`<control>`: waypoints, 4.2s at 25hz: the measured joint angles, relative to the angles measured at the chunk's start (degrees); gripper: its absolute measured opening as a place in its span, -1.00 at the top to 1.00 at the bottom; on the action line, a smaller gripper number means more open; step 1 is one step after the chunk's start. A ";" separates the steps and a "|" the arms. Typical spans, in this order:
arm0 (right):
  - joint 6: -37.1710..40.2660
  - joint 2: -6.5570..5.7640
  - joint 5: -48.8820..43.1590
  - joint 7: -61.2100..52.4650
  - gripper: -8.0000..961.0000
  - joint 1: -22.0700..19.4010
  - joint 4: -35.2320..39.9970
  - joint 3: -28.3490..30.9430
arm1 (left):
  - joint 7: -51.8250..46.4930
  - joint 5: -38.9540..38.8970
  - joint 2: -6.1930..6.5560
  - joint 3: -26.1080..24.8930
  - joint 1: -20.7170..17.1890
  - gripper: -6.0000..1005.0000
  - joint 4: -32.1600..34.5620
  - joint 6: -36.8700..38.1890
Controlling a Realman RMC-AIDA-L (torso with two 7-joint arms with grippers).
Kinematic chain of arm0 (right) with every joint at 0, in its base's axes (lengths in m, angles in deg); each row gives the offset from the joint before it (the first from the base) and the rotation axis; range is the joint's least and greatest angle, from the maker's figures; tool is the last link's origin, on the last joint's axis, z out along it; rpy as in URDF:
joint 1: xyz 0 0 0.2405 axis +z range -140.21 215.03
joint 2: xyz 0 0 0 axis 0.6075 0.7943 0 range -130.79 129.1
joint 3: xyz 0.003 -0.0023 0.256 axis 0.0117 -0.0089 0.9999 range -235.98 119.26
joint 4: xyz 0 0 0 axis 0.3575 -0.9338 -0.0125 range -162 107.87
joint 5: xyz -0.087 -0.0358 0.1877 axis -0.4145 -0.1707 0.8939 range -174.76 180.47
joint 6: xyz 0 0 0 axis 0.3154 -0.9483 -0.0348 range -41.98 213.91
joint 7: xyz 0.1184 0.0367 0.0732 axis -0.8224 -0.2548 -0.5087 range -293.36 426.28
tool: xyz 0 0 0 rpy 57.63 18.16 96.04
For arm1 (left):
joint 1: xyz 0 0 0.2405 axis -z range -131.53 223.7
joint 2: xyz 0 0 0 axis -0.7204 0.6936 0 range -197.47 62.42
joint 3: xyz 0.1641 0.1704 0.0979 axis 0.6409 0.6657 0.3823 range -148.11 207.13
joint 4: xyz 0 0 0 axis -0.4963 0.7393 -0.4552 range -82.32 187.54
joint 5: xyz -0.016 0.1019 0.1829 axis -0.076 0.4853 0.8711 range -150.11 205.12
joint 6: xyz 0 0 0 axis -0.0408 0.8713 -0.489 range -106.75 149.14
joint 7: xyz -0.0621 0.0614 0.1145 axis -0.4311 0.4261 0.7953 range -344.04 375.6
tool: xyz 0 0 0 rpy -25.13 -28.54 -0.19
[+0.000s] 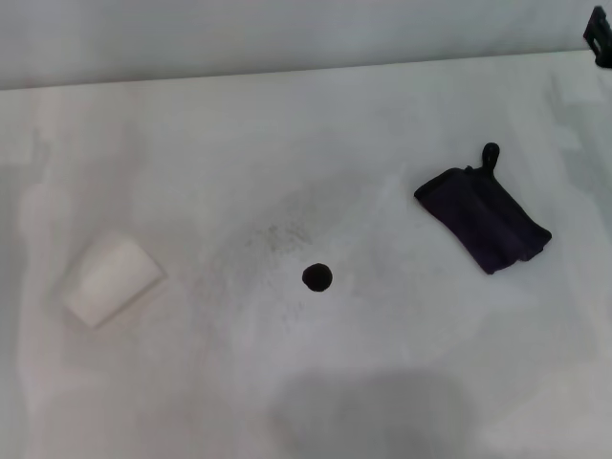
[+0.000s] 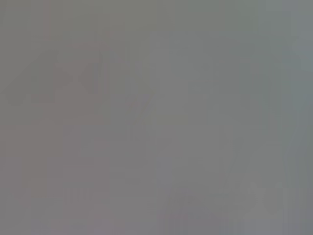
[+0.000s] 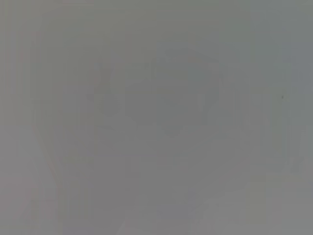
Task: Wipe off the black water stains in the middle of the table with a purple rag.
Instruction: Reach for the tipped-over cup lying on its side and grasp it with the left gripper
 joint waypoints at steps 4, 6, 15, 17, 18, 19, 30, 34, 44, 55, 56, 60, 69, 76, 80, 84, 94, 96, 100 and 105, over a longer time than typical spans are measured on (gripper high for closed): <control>-3.59 0.07 -0.01 -0.13 -0.52 -1.88 -1.99 -0.17 | 0.34 2.70 0.01 0.00 -5.10 -0.74 2.78 6.36; -5.52 0.11 0.00 -0.16 -0.52 -2.91 -3.20 -0.08 | 0.14 3.30 -0.03 0.01 -7.67 -0.74 4.14 8.76; -11.19 0.10 -0.01 -0.25 -0.52 -5.33 -5.69 0.29 | -4.77 7.79 0.27 0.01 -12.18 -0.74 5.26 14.10; -10.99 0.03 -0.01 -0.26 -0.51 -5.33 -5.71 0.17 | -9.23 10.15 0.63 -0.01 -11.71 -0.74 4.48 14.51; -10.99 0.03 -0.01 -0.26 -0.52 -5.33 -5.71 0.17 | -13.66 12.16 0.91 -0.01 -11.01 -0.74 3.18 14.68; -10.90 0.00 0.00 -0.27 -0.52 -5.33 -5.71 0.15 | -17.68 13.93 1.20 -0.02 -10.22 -0.74 1.60 14.86; -10.25 0.07 0.00 -0.31 -0.52 -4.40 -5.88 -0.20 | -78.91 43.66 5.72 7.91 2.76 -0.74 -31.60 18.78; -8.98 0.07 -0.03 -0.32 -0.52 -4.03 -5.90 -0.21 | -87.78 54.48 7.13 7.90 6.73 -0.74 -38.87 23.36; -8.43 -0.05 -0.09 -0.31 -0.52 -4.53 -5.64 -0.77 | -88.61 77.70 7.51 7.99 15.63 -0.74 -51.51 31.72; -8.43 -0.26 -0.09 -0.31 -0.52 -5.56 -5.40 -0.82 | -84.10 95.50 7.08 8.08 22.70 -0.74 -60.82 40.26; -8.43 -0.27 -0.09 -0.31 -0.52 -5.56 -5.39 -0.82 | -84.00 97.43 7.08 8.11 23.62 -0.74 -61.01 40.80; -8.44 -0.26 -0.08 -0.31 -0.52 -5.63 -5.37 -0.82 | -83.65 103.55 6.64 8.18 26.73 -0.74 -61.39 41.41; -8.47 -0.15 -0.08 -0.71 -0.52 -5.63 -5.55 -0.82 | -81.59 111.99 0.85 8.15 32.01 -0.74 -65.53 39.06; -8.47 -0.03 -0.09 -1.19 -0.52 -5.37 -5.85 -0.82 | -81.98 115.34 0.26 8.08 32.29 -0.74 -64.45 38.40; -8.47 -0.02 -0.09 -2.42 -0.52 -5.50 -5.75 -0.79 | -82.02 115.23 0.27 8.09 32.02 -0.74 -62.84 37.24; -8.46 -0.01 -0.08 -2.54 -0.52 -5.36 -5.79 -0.70 | -82.10 115.85 0.27 8.02 31.67 -0.74 -59.50 33.84; -8.42 -0.01 -0.09 -2.59 -0.52 -5.18 -5.87 -0.41 | -82.64 116.08 0.32 8.00 30.91 -0.74 -52.45 27.27; -8.37 -0.01 -0.09 -2.60 -0.52 -5.17 -5.89 -0.38 | -82.63 116.27 0.37 8.00 30.91 -0.74 -51.29 26.65; -8.29 -0.02 -0.09 -2.60 -0.52 -5.15 -5.90 -0.29 | -82.66 117.75 0.42 8.00 30.91 -0.74 -49.21 24.60; -8.27 -0.02 -0.08 -2.63 -0.52 -5.15 -5.90 -0.28 | -83.05 119.48 0.42 8.00 30.89 -0.74 -46.56 21.65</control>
